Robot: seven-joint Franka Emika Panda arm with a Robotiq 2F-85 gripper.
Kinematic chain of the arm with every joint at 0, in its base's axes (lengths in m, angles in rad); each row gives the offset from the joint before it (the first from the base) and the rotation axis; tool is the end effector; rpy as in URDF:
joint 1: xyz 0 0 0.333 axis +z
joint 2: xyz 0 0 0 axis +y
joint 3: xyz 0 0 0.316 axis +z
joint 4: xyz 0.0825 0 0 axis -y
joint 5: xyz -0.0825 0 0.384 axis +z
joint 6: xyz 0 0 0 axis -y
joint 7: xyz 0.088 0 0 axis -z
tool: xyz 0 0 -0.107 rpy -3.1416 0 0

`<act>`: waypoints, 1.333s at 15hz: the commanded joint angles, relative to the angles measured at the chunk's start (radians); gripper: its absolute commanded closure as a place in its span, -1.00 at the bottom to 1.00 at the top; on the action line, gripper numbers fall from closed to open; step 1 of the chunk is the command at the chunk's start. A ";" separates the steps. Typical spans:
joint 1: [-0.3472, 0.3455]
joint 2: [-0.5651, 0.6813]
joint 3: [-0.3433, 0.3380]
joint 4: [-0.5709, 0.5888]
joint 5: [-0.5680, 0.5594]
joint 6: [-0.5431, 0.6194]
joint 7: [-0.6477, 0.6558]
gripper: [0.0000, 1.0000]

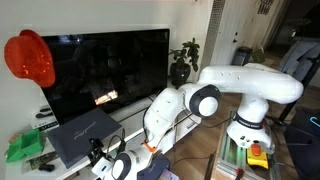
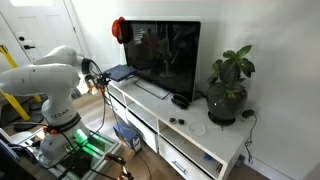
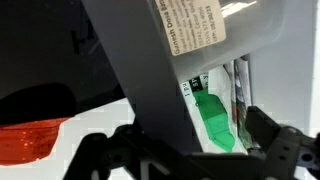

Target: Remove the lid from the box and put it on the cabinet

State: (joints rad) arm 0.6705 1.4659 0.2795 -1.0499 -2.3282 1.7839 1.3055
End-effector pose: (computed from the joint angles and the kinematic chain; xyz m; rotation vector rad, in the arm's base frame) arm 0.5310 0.4992 -0.0325 1.5014 0.8722 1.3947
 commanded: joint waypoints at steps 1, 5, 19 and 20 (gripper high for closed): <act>-0.025 -0.081 0.008 -0.097 -0.003 0.037 0.024 -1.00; -0.023 -0.138 0.010 -0.175 -0.007 0.075 0.005 -1.00; 0.194 -0.281 -0.235 -0.404 -0.188 0.129 0.077 -1.00; 0.248 -0.302 -0.305 -0.427 -0.187 0.173 0.136 -1.00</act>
State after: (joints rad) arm 0.7715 1.2561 0.1586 -1.3750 -2.5148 1.8855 1.3099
